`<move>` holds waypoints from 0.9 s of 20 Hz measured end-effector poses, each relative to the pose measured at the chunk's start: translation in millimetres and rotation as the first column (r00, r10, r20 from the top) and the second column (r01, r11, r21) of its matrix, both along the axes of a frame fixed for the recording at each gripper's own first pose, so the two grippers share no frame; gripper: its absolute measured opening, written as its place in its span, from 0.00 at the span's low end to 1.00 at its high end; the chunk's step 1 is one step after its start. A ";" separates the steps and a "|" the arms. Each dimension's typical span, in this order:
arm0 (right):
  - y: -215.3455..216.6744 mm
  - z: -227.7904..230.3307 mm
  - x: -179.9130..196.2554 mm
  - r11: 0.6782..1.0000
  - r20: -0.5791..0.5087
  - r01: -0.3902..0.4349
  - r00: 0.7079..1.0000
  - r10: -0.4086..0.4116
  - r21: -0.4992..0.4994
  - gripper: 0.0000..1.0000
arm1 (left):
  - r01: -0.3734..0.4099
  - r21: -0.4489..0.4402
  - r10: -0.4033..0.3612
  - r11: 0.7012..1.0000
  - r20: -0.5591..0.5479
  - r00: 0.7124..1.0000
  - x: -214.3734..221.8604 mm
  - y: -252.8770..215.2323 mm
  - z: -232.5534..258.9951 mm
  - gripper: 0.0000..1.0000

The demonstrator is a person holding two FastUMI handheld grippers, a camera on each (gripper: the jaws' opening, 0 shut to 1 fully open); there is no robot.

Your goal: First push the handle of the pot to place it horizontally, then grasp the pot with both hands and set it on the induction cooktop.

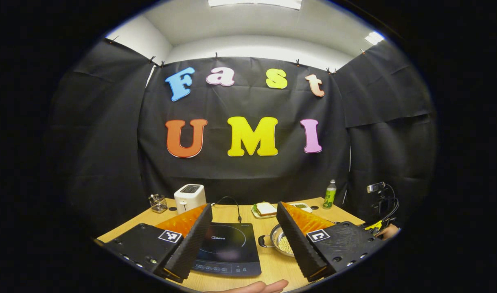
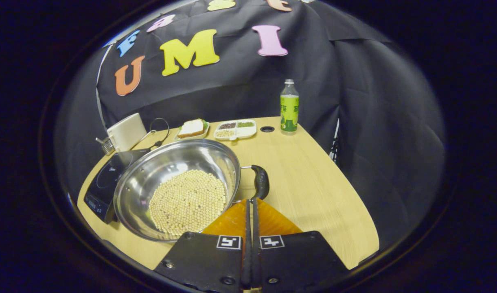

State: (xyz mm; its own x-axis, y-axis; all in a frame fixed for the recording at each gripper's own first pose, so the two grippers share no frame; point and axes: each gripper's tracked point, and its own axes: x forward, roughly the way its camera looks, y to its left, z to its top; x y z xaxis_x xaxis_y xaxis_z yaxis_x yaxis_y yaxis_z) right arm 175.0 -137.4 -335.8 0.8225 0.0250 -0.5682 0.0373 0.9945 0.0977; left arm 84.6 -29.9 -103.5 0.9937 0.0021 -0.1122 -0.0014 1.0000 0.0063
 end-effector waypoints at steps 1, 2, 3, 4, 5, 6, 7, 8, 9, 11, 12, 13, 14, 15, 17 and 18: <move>0.3 5.0 -0.2 1.000 0.014 -0.010 1.000 0.010 0.010 0.04 | 0.000 -0.003 0.000 1.000 -0.013 1.000 4.5 -1.4 -4.5 0.96; -0.2 9.7 1.0 0.999 0.037 -0.030 0.999 0.029 0.013 0.04 | -0.003 -0.011 0.003 1.000 -0.035 0.999 8.5 -3.2 -11.6 0.95; -6.4 14.4 3.7 1.000 0.061 -0.023 0.998 0.022 0.008 0.01 | 0.000 -0.021 -0.001 1.000 -0.058 0.998 12.5 -6.8 -20.2 0.95; -13.7 16.7 6.6 1.000 0.074 -0.013 0.997 0.012 0.014 0.04 | 0.014 -0.026 -0.016 1.000 -0.073 0.997 18.1 -14.2 -26.2 0.95; -14.4 21.0 6.9 0.999 0.089 -0.023 0.996 0.020 0.036 0.04 | 0.027 -0.028 -0.029 0.999 -0.083 0.996 22.9 -20.9 -31.9 0.95; -14.7 24.8 5.2 0.998 0.097 -0.028 0.995 0.023 0.049 0.02 | 0.036 -0.030 -0.039 0.999 -0.099 0.994 27.7 -25.5 -39.0 0.94; -20.6 26.4 6.9 0.999 0.105 -0.022 0.994 0.017 0.045 0.15 | 0.044 -0.035 -0.048 0.998 -0.122 0.991 33.9 -30.0 -49.7 0.94; -25.2 27.1 8.9 0.999 0.115 -0.028 0.993 0.024 0.039 0.22 | 0.048 -0.040 -0.054 0.998 -0.156 0.986 38.5 -34.3 -61.6 0.94; -24.3 31.6 9.8 0.998 0.133 -0.042 0.990 0.036 0.040 0.39 | 0.045 -0.041 -0.053 0.998 -0.197 0.979 43.4 -37.7 -76.8 0.94; -35.2 40.4 13.7 1.000 0.160 -0.030 0.987 0.029 0.006 0.63 | 0.034 -0.036 -0.042 0.999 -0.258 0.965 51.7 -42.8 -95.9 0.94; -40.9 41.2 14.7 1.000 0.166 -0.020 0.986 0.022 -0.017 0.73 | 0.041 -0.035 -0.049 0.999 -0.284 0.958 57.2 -47.5 -106.3 0.95; -43.1 42.0 17.5 0.999 0.164 -0.015 0.986 0.020 -0.030 0.81 | 0.050 -0.033 -0.058 0.998 -0.309 0.949 63.5 -52.5 -116.7 0.95; -41.6 41.7 19.5 0.999 0.156 -0.015 0.988 0.019 -0.029 0.83 | 0.059 -0.027 -0.065 0.998 -0.338 0.939 67.9 -55.9 -127.7 0.95; -39.6 41.0 21.3 1.000 0.145 -0.022 0.989 0.025 -0.020 0.92 | 0.066 -0.024 -0.070 0.998 -0.368 0.927 73.5 -58.9 -140.0 0.94; -40.9 38.5 29.3 1.000 0.129 -0.018 0.991 0.019 -0.015 0.95 | 0.078 -0.017 -0.078 0.997 -0.432 0.898 86.0 -65.2 -165.3 0.95; -41.0 36.1 34.8 1.000 0.119 -0.015 0.993 0.016 -0.012 0.95 | 0.081 -0.009 -0.076 0.997 -0.467 0.881 92.6 -67.1 -178.1 0.95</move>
State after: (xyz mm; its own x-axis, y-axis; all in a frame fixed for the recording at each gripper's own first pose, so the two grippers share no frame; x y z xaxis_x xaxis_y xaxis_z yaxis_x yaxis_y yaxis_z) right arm 209.8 -178.4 -299.6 0.8841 0.0324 -0.4661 0.0106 0.9959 0.0893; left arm 177.2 -96.9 -281.6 0.8236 -0.0703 -0.5628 0.0829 0.9966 -0.0032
